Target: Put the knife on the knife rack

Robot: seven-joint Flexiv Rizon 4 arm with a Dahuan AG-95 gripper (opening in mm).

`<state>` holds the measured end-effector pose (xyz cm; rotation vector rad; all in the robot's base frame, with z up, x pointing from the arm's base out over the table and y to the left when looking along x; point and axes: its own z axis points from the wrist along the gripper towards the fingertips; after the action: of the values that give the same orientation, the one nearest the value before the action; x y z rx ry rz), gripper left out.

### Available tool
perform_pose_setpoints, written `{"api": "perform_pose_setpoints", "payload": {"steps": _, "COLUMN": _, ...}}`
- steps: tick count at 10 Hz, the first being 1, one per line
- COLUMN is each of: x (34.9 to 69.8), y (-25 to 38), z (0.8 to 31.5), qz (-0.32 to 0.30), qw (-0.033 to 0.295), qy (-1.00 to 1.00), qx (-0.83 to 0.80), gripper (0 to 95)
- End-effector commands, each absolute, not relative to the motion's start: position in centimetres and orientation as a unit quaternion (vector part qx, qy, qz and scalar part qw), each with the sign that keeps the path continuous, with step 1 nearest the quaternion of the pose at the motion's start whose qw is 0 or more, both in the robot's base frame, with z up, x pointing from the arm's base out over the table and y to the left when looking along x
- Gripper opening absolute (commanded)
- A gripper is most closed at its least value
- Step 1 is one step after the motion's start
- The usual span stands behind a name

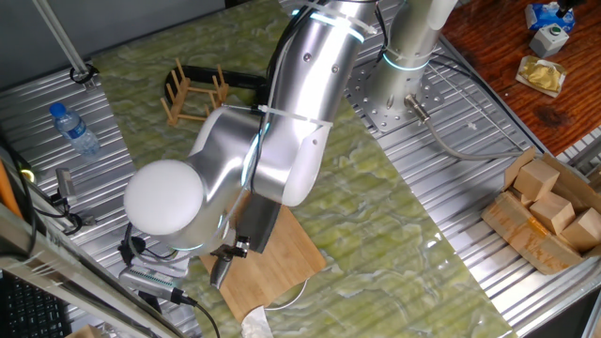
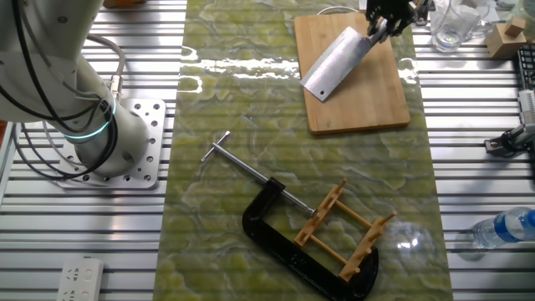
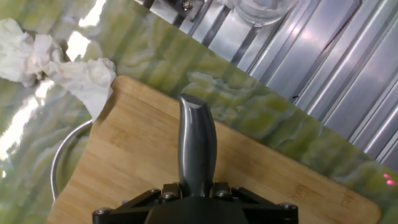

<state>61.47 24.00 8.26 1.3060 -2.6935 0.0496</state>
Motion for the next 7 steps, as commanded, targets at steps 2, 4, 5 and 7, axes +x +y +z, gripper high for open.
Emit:
{"api": "perform_pose_setpoints", "payload": {"steps": 2, "x": 61.59, "y": 24.01, "z": 8.15, "qz": 0.016, "qw": 0.074, "qy": -0.878, "qx": 0.472, "gripper": 0.0}}
{"api": "perform_pose_setpoints", "payload": {"steps": 4, "x": 61.59, "y": 24.01, "z": 8.15, "qz": 0.016, "qw": 0.075, "qy": -0.878, "qx": 0.473, "gripper": 0.0}}
{"api": "perform_pose_setpoints", "payload": {"steps": 5, "x": 61.60, "y": 24.01, "z": 8.14, "qz": 0.015, "qw": 0.074, "qy": -0.881, "qx": 0.467, "gripper": 0.0}}
{"api": "perform_pose_setpoints", "payload": {"steps": 7, "x": 61.96, "y": 24.16, "z": 7.88, "qz": 0.011, "qw": 0.072, "qy": -0.885, "qx": 0.459, "gripper": 0.0}}
